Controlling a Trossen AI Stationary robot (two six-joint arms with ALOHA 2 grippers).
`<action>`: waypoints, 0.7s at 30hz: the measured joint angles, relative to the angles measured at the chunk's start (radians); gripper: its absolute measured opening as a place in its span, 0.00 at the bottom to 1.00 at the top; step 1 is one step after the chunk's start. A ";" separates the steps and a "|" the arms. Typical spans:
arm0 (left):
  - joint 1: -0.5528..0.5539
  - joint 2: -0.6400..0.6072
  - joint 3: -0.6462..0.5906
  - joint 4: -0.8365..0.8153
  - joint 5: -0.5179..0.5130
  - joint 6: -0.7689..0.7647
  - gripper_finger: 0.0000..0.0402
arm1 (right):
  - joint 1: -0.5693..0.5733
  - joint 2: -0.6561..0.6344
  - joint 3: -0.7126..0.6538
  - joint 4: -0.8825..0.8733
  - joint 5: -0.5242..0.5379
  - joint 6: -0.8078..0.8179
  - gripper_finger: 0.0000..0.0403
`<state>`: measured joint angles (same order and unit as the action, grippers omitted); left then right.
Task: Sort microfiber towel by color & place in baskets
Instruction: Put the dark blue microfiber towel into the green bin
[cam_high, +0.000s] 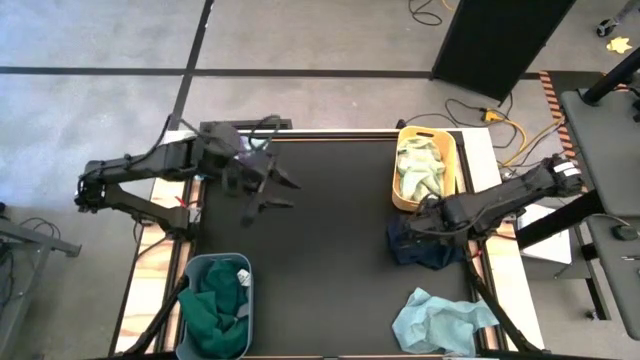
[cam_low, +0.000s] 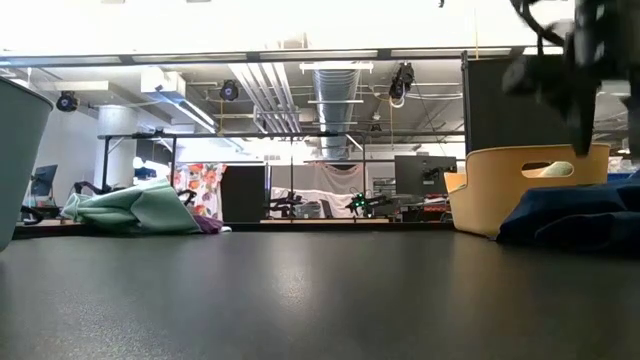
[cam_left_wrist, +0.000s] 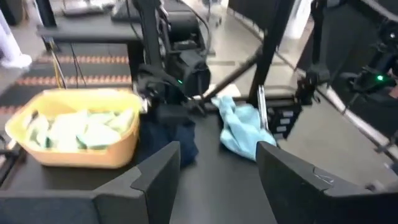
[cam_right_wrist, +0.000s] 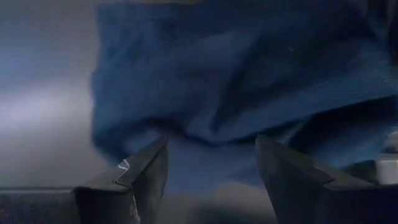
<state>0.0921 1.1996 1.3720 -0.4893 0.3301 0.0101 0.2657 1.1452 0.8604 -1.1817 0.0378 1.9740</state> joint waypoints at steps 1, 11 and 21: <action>-0.016 0.001 0.000 -0.016 -0.015 0.000 0.49 | 0.000 0.004 -0.031 0.039 -0.002 0.035 0.57; -0.149 -0.106 -0.001 -0.226 -0.243 -0.041 0.49 | -0.002 0.154 -0.234 0.409 0.015 0.128 0.56; -0.231 -0.289 -0.261 -0.226 -0.318 -0.183 0.49 | -0.011 0.377 -0.078 0.477 0.047 -0.091 0.08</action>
<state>-0.1386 0.9105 1.1113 -0.7156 0.0119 -0.1724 0.2546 1.5219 0.7821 -0.7049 0.0850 1.8826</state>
